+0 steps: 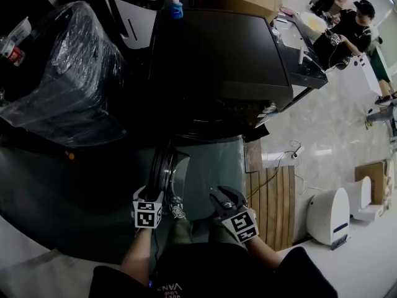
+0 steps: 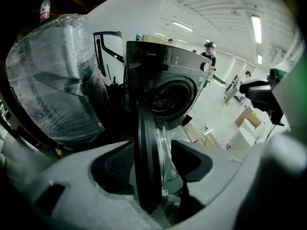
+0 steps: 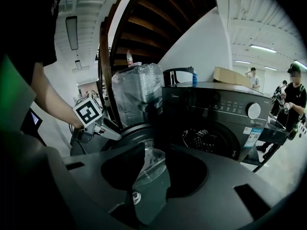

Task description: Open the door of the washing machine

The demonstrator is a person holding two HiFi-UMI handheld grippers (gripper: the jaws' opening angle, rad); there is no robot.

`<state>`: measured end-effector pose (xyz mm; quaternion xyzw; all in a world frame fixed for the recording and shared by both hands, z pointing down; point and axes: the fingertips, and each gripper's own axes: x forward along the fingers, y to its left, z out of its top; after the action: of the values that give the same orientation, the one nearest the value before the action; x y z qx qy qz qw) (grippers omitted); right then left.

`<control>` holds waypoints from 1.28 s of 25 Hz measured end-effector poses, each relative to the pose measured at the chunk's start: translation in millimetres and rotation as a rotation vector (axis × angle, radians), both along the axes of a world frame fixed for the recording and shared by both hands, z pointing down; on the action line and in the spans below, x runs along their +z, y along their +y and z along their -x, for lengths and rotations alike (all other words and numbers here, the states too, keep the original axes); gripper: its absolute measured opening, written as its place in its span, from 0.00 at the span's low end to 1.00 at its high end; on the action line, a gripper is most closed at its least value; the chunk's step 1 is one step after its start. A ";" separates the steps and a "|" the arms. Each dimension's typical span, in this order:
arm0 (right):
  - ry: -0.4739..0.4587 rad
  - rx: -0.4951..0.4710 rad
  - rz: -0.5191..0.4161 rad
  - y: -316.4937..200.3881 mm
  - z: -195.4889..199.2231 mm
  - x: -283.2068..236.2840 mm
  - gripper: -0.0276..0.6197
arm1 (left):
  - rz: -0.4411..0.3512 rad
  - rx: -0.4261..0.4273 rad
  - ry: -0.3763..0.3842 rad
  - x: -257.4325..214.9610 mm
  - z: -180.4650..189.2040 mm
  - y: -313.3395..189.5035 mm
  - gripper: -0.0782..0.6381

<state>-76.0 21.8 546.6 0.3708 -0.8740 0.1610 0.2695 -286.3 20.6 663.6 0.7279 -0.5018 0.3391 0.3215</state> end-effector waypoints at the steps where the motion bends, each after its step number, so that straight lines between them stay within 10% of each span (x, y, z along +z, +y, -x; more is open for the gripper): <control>1: 0.001 0.009 -0.003 -0.2 4.9 -2.9 0.26 | 0.000 0.002 -0.006 0.2 10.2 -1.8 0.45; 17: 0.029 0.156 -0.060 -5.6 46.1 -25.1 0.26 | -0.050 0.012 -0.085 3.7 137.6 -61.6 0.43; 32: 0.035 0.137 -0.038 -16.4 77.4 -20.3 0.26 | -0.078 0.017 -0.122 5.8 182.3 -112.1 0.43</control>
<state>-153.4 5.3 526.3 0.4378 -0.8447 0.1559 0.2656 -468.6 -91.5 669.4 0.7222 -0.5270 0.3656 0.2591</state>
